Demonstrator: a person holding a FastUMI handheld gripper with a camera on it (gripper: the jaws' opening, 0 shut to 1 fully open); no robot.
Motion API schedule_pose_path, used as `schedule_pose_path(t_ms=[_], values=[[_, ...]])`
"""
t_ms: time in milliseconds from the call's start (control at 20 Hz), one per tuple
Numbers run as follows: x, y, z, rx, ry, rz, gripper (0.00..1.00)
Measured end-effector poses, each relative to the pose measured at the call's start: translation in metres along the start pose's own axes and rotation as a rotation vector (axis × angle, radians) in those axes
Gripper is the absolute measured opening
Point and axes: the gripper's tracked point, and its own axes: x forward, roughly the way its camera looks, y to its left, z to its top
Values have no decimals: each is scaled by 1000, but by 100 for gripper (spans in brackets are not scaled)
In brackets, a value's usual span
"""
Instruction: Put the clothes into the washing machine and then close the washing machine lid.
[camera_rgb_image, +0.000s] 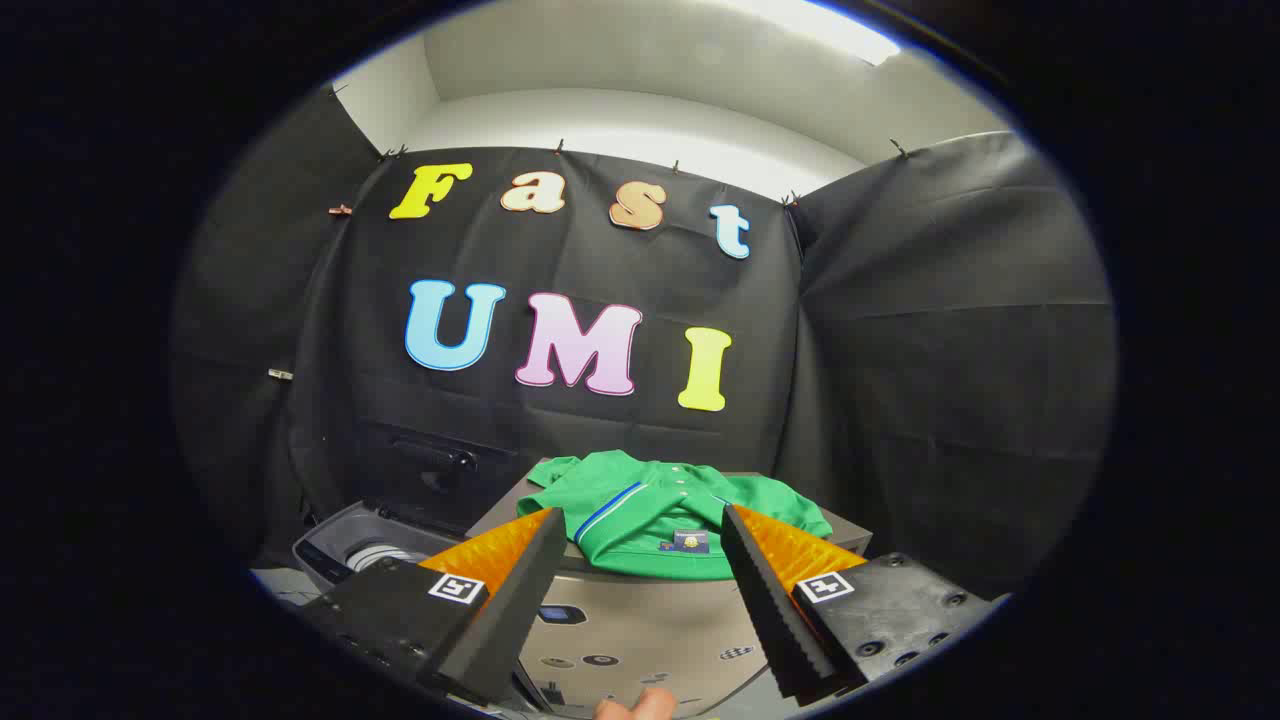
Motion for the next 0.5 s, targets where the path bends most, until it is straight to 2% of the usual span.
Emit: schedule_pose_path(t_ms=[500], values=[[-8,-6,5,9,-5,-18,97]])
